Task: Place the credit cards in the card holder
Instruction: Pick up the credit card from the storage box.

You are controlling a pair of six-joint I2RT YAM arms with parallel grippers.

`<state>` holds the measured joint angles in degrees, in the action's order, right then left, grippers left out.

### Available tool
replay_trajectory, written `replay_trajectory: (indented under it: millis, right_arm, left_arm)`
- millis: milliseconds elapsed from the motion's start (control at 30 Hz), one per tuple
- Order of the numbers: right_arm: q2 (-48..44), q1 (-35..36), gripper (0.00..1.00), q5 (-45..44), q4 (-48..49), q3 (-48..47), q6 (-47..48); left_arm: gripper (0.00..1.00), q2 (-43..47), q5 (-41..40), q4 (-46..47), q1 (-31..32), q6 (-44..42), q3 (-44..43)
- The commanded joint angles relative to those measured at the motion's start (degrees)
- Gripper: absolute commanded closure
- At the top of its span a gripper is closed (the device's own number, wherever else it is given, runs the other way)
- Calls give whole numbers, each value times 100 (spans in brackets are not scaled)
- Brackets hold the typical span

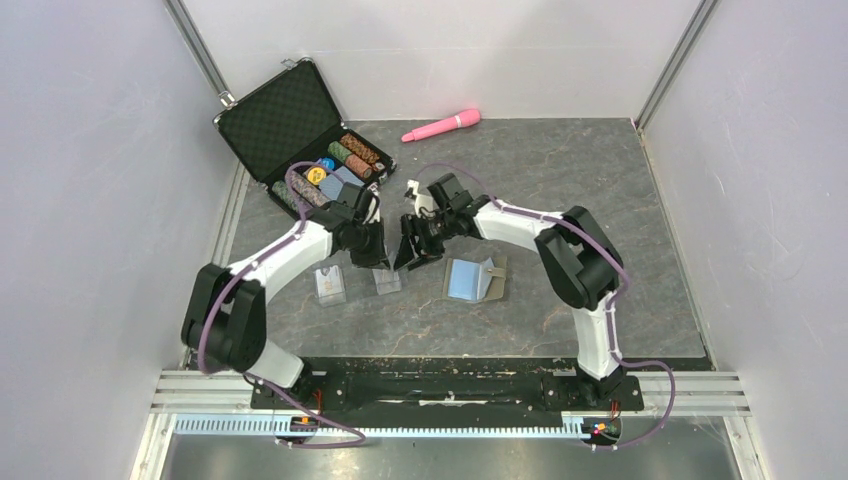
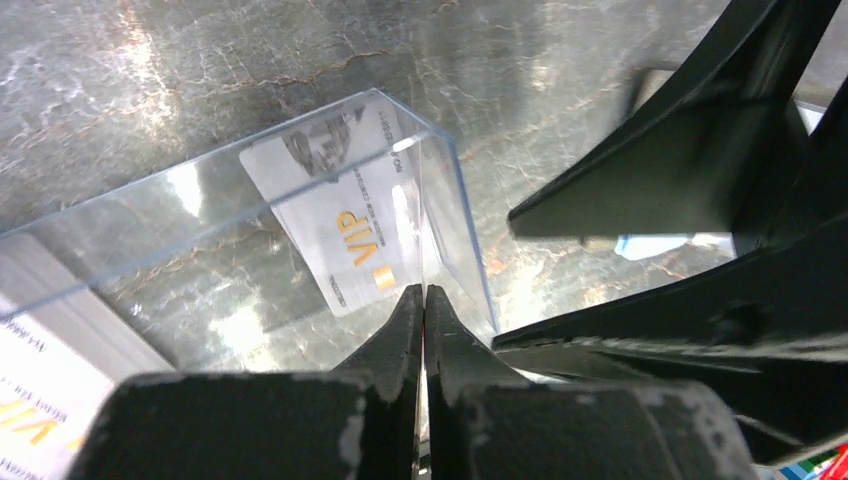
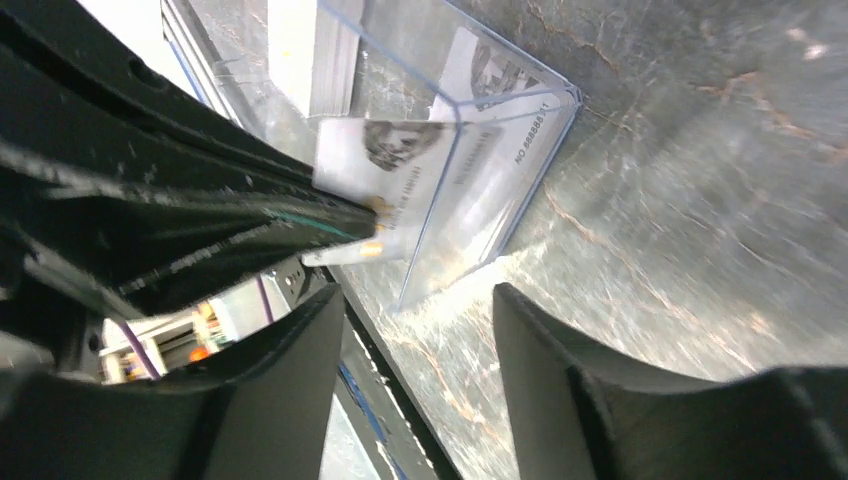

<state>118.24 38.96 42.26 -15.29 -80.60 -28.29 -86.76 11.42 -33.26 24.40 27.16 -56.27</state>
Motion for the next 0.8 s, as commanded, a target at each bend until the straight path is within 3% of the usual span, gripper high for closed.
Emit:
replay_trajectory:
  millis: [0,133,300,500,667,767]
  right_arm:
    - [-1134,-393,35,-271,325,344,239]
    - [-1954,-907,23,9,901,1209,97]
    - [-2867,-1530,20,705,1844,2237,-218]
    - [-3264,-1794,21,1565,2220,2607,-357]
    - [-3391,-1795,36,1960,4018,3200,-1676]
    - [-3399,-1796,44,2034,5379,3468,-2622]
  left_arm:
    - [98,833,65,-197,31,-146,-430]
    - [98,1278,699,23,30,-211,-501]
    - [96,1432,2079,981,30,164,-375]
    - [95,1308,3511,3404,36,1472,191]
    - [95,904,4174,5421,46,2758,556]
    - [95,785,4266,5755,62,2980,622]
